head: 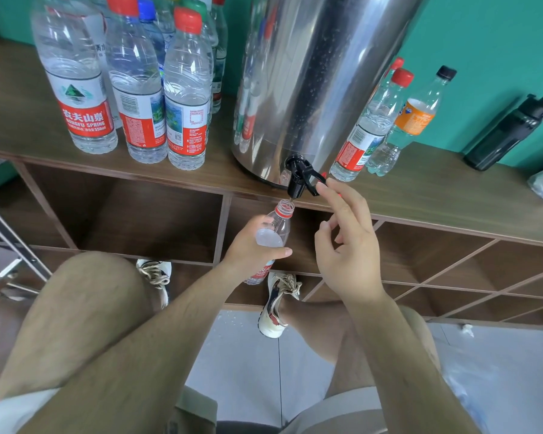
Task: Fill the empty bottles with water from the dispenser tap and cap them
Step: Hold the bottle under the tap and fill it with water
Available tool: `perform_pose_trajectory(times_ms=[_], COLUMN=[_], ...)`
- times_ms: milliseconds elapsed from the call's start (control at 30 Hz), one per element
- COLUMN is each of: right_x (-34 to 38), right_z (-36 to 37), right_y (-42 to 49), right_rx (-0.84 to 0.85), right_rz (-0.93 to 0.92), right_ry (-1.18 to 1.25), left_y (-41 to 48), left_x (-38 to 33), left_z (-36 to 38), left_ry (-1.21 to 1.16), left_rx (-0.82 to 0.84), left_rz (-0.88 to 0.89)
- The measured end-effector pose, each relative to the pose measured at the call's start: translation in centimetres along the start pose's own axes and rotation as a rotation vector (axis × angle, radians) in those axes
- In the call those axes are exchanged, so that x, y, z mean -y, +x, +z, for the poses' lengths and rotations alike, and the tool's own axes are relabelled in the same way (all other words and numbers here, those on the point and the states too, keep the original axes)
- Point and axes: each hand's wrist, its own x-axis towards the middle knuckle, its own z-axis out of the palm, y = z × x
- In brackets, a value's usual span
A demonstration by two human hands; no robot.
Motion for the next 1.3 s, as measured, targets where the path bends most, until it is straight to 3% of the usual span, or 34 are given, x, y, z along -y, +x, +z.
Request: perform_pose_trajectory(times_ms=[1300], right_x=[0.19], right_z=[0.27], right_y=[-0.44], right_rx=[0.002], right_rz=[0.019], right_ry=[0.001], left_y=[-0.21], left_x=[-0.49], left_z=[-0.01], left_ry=[0.050], left_rx=[0.005], left_rz=[0.011])
